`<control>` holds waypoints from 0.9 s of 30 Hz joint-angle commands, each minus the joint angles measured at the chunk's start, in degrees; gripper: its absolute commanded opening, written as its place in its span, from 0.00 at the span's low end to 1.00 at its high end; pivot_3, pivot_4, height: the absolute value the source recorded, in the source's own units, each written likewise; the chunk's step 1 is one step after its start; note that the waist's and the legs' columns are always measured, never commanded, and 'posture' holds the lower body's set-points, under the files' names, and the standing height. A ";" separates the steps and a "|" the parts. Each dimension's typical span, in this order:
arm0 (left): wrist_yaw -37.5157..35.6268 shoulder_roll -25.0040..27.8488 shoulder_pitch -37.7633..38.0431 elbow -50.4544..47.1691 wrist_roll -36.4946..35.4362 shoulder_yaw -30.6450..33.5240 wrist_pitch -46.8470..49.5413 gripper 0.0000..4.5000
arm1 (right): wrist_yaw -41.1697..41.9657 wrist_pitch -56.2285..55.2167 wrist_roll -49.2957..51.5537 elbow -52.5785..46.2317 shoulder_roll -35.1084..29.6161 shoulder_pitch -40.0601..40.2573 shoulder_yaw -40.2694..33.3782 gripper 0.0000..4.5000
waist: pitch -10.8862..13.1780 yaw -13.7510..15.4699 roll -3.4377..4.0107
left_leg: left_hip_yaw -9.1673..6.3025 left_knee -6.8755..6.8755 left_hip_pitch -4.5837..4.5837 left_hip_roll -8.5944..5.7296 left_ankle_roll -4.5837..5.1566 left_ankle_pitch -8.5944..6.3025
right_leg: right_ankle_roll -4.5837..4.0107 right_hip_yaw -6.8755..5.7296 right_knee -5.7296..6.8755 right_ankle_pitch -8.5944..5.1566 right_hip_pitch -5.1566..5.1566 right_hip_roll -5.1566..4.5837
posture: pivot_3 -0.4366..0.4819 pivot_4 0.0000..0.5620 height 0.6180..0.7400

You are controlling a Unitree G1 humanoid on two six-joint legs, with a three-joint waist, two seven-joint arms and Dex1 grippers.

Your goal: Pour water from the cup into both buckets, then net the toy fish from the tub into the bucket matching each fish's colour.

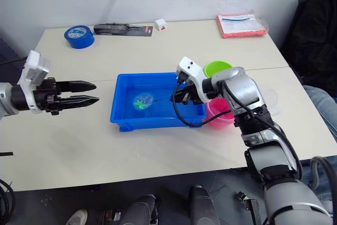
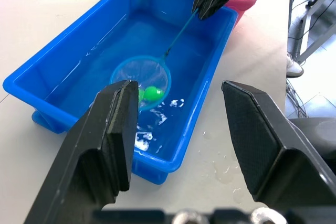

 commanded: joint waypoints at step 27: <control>-6.48 -13.62 -17.87 18.85 9.47 -9.51 -14.91 0.62 | -19.60 2.85 5.43 -15.87 -29.42 14.84 -23.31 0.18 | 0.00 1.63 0.00 | 0.09 0.11 -0.13 -0.05 0.03 0.00 | 0.00 0.04 -0.11 0.00 -0.02 -0.02 | 0.48 0.27 0.98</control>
